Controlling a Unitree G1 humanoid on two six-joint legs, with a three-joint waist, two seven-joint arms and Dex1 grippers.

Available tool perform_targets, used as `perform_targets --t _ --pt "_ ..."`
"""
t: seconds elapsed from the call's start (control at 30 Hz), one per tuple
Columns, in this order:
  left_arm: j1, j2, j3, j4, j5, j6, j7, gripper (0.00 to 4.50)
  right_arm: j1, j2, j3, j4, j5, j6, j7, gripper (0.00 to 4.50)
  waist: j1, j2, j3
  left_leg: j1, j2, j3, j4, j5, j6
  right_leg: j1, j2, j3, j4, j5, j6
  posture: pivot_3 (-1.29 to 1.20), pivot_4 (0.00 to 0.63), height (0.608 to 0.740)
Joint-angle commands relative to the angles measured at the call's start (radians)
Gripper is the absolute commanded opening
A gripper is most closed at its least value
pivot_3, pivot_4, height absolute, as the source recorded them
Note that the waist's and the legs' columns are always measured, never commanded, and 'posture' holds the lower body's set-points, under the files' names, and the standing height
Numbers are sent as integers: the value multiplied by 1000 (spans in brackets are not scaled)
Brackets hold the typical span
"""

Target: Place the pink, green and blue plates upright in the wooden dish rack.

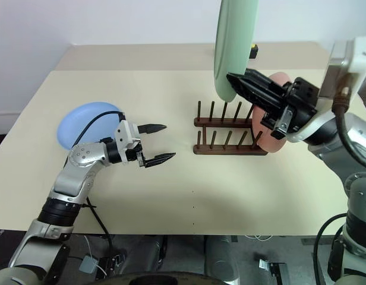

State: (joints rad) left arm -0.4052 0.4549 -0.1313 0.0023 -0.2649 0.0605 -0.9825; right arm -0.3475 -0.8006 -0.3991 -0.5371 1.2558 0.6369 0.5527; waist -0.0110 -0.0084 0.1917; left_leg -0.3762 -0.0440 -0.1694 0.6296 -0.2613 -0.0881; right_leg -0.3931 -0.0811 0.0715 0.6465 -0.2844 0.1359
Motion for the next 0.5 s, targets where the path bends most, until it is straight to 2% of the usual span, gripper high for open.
perform_targets --t 0.03,0.2,0.5 --pt "-8 6 13 -15 -6 -6 1 4500 8 13 -28 63 41 14 12 42 -1 0 0 0 0 0 0 0 0 0 0 0 0 0 0 0 150 740" --pt "-8 7 11 -14 -4 -6 -1 4500 26 13 -47 137 81 53 38 42 -5 0 0 0 0 0 -1 0 0 -1 0 0 0 0 0 0 150 740" --pt "-9 6 4 -24 -4 2 -1 4500 80 17 -32 154 43 76 84 42 -3 0 0 0 0 0 -1 0 0 -1 0 0 0 0 0 0 150 740"
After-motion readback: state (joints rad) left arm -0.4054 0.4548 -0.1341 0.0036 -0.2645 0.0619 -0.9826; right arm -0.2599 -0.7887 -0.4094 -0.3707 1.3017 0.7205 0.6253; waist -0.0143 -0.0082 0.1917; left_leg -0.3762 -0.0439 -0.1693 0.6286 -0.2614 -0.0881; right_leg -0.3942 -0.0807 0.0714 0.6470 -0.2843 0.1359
